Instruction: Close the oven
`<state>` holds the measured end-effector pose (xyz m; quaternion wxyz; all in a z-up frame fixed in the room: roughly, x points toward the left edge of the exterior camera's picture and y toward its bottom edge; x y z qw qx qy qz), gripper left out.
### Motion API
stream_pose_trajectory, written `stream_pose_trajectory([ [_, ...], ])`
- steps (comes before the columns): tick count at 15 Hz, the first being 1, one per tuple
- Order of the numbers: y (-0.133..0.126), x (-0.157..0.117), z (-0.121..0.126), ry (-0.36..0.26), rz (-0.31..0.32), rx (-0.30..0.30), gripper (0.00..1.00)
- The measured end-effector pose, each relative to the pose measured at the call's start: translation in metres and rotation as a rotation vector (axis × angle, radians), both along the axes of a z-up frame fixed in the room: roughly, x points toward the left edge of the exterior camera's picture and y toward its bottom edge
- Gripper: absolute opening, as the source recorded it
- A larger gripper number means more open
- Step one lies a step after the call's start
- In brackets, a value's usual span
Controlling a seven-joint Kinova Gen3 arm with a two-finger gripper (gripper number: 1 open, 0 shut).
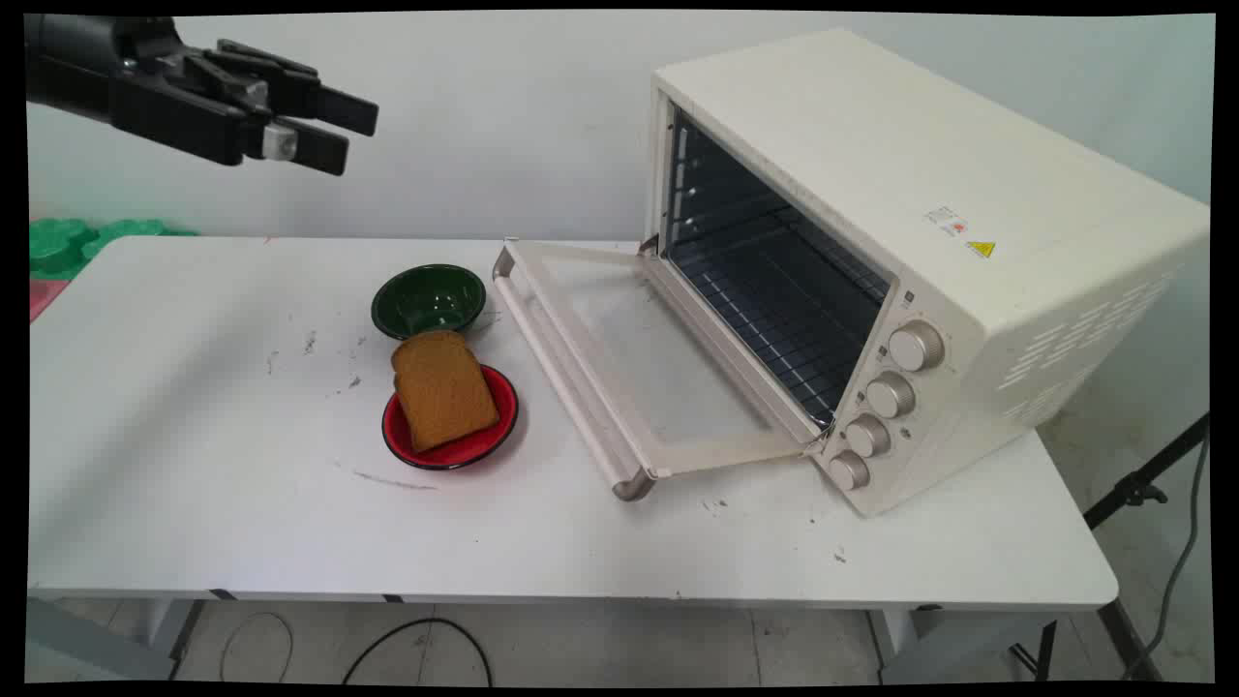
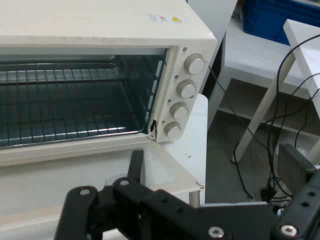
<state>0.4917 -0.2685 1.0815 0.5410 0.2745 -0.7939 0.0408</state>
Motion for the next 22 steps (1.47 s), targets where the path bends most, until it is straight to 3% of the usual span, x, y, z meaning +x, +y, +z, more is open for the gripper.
stream_pose_trajectory([
  [11,0.0035,0.0022,0.0001,-0.019,-0.001,-0.006,1.0],
  [22,0.006,0.0055,-0.0049,-0.085,-0.005,-0.013,1.0],
])
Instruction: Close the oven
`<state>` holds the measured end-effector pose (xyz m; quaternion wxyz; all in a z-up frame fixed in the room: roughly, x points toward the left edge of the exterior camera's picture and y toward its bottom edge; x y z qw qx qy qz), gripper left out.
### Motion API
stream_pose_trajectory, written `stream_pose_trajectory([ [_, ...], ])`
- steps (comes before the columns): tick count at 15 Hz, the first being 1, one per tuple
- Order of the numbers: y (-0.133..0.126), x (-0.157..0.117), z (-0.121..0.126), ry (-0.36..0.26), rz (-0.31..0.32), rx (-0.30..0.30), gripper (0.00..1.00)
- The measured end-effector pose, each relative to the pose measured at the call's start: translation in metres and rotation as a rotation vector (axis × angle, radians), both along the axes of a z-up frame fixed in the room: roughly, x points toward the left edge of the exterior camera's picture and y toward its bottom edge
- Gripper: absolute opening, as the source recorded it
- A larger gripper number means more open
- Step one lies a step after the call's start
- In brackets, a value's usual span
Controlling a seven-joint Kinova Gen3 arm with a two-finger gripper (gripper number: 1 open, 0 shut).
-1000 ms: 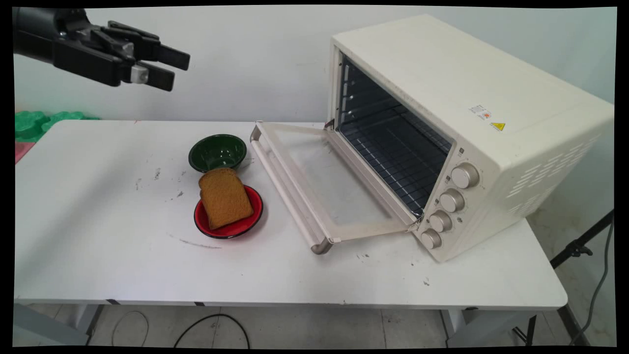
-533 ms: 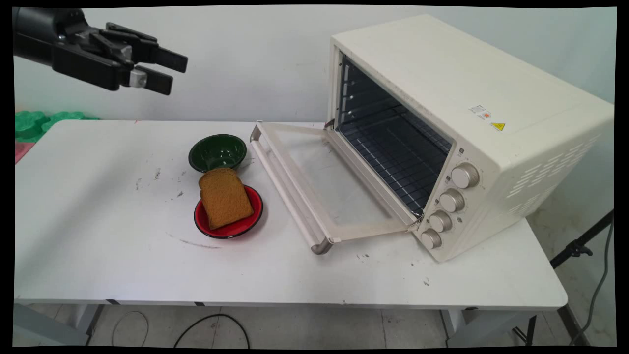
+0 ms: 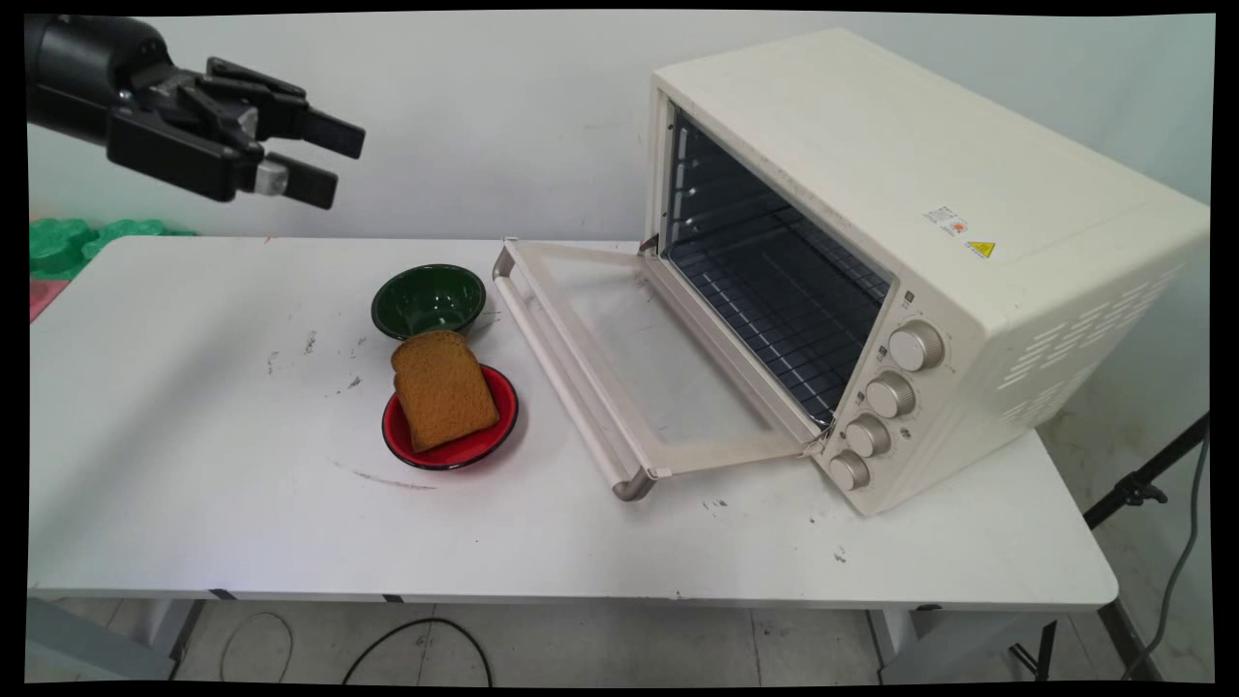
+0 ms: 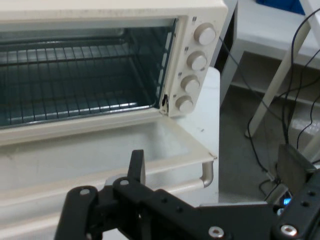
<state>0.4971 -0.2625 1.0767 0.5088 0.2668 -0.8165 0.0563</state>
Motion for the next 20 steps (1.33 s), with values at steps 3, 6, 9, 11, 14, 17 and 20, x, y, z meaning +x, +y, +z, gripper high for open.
stream_pose_trajectory([
  [3,0.001,0.001,-0.004,-0.035,-0.008,0.0,1.0],
  [6,0.003,0.001,-0.008,-0.067,-0.016,0.002,1.0],
  [9,0.004,0.0,-0.014,-0.102,-0.024,0.005,1.0],
  [11,0.004,-0.002,-0.018,-0.131,-0.028,0.007,1.0],
  [14,0.005,-0.005,-0.026,-0.179,-0.037,0.012,1.0],
  [17,0.006,-0.008,-0.035,-0.222,-0.043,0.015,1.0],
  [20,0.008,-0.012,-0.044,-0.258,-0.041,0.017,1.0],
])
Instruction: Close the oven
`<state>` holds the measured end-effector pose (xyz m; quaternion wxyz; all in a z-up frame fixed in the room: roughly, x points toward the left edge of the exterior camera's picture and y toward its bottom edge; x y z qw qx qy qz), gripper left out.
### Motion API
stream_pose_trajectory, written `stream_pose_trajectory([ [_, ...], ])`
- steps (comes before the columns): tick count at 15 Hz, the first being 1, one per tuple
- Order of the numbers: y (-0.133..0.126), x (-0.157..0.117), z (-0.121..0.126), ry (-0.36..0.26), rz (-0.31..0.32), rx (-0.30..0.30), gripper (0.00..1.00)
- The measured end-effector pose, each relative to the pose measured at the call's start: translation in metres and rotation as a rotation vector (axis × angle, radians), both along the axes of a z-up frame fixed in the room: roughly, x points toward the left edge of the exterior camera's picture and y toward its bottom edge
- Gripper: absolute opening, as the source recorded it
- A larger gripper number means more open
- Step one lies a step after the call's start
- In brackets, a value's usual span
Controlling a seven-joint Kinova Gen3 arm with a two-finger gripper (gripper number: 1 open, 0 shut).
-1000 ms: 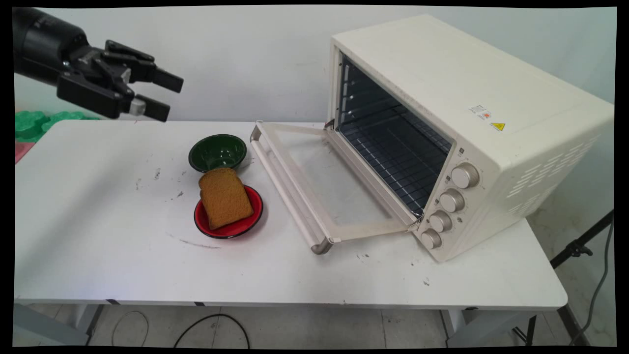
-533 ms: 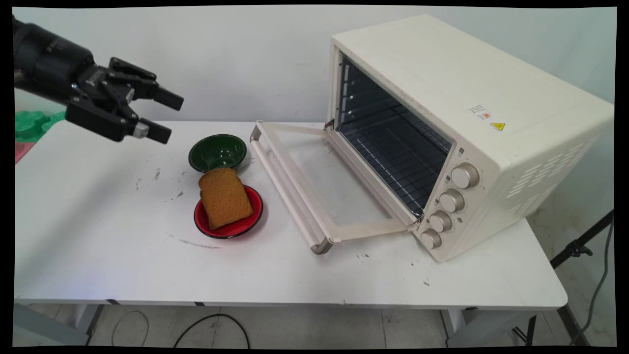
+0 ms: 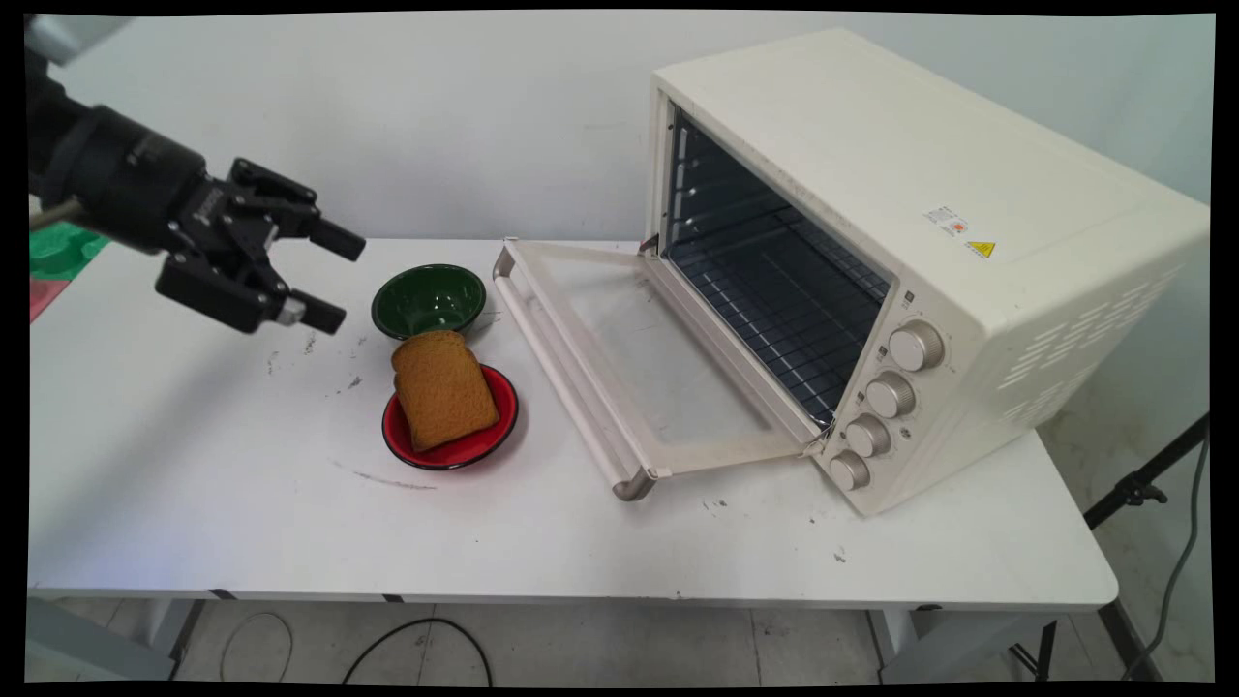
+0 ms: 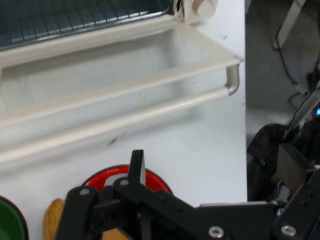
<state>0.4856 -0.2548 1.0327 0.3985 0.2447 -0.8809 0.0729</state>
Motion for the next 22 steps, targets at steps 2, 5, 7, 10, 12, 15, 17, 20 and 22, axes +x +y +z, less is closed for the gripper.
stream_pose_trajectory([
  [2,0.0,-0.005,-0.01,-0.029,0.003,0.001,1.0],
  [5,-0.001,-0.014,-0.026,-0.06,0.015,0.002,1.0],
  [7,-0.004,-0.023,-0.04,-0.078,0.029,0.003,1.0],
  [10,-0.011,-0.038,-0.063,-0.101,0.055,0.006,1.0],
  [12,-0.016,-0.047,-0.08,-0.116,0.073,0.009,1.0],
  [15,-0.024,-0.061,-0.105,-0.136,0.102,0.017,1.0],
  [17,-0.028,-0.068,-0.116,-0.142,0.118,0.021,0.0],
  [20,-0.034,-0.077,-0.132,-0.148,0.139,0.028,0.0],
  [22,-0.039,-0.084,-0.141,-0.15,0.152,0.031,0.0],
])
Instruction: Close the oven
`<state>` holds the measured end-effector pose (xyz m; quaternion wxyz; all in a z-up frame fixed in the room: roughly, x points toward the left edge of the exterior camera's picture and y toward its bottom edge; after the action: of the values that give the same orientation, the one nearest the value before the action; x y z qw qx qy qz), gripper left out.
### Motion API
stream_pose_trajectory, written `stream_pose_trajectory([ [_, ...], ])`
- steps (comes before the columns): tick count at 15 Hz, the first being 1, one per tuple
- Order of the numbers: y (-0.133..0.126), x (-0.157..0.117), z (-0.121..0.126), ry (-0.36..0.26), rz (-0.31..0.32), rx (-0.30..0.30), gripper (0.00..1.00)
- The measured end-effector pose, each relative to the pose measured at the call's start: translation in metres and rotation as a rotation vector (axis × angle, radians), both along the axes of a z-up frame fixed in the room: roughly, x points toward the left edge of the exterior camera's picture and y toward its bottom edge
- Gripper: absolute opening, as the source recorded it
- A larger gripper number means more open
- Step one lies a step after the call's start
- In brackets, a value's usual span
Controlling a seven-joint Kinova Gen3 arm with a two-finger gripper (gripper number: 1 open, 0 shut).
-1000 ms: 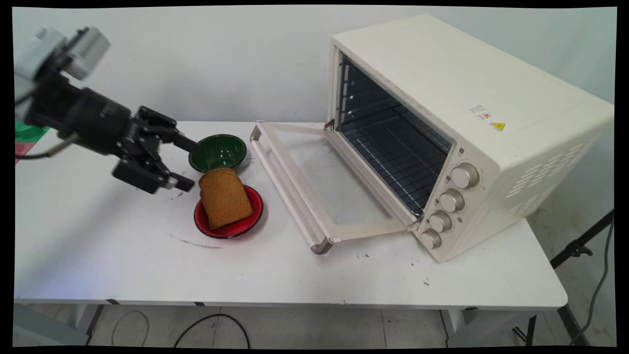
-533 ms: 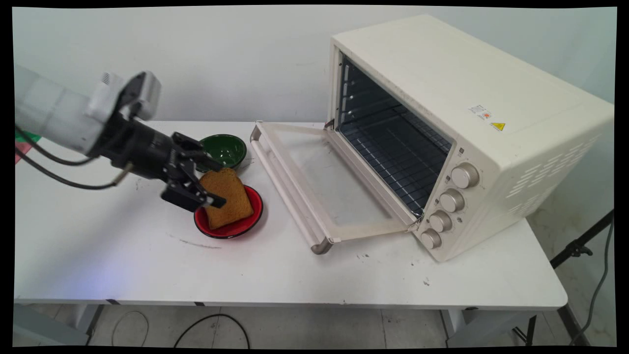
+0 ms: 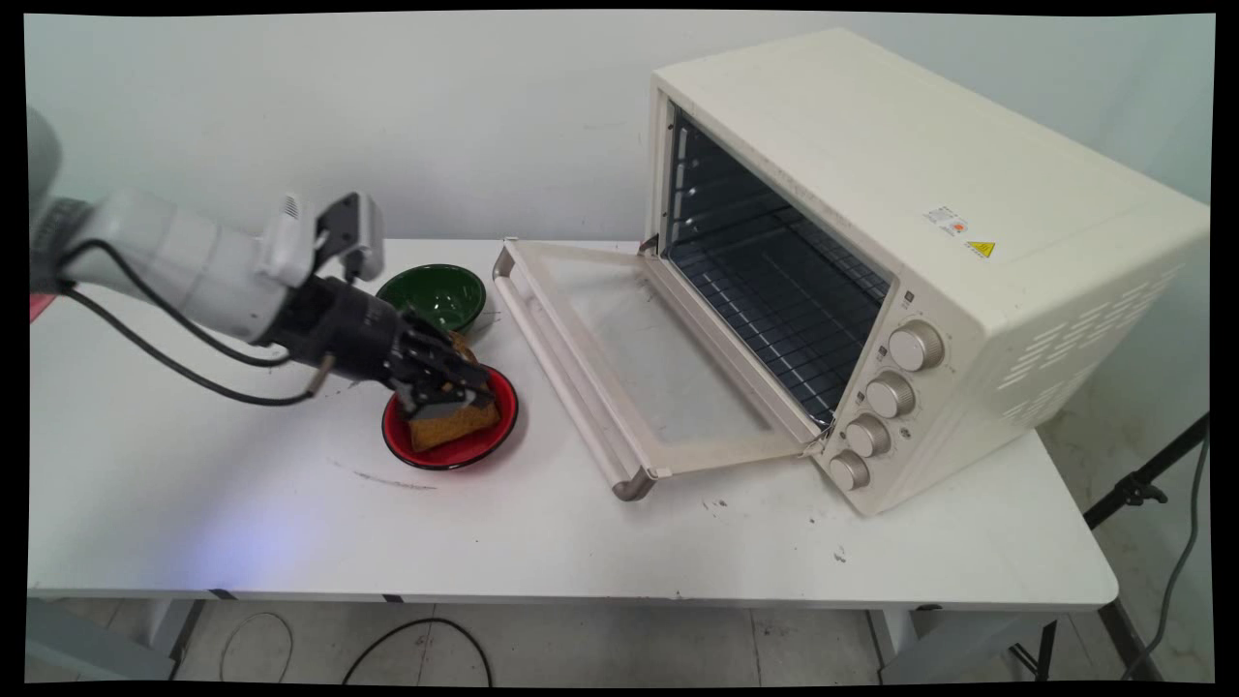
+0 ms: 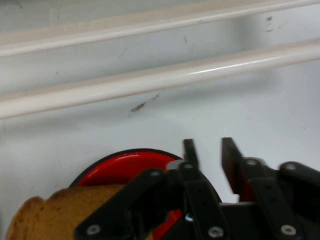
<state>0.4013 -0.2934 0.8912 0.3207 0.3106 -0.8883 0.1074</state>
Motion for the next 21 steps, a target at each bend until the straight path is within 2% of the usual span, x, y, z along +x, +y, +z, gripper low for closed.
stream_pose_trajectory([
  [13,-0.038,-0.045,-0.062,-0.013,0.093,0.004,0.0],
  [21,-0.055,-0.065,-0.076,0.005,0.135,-0.005,0.0],
])
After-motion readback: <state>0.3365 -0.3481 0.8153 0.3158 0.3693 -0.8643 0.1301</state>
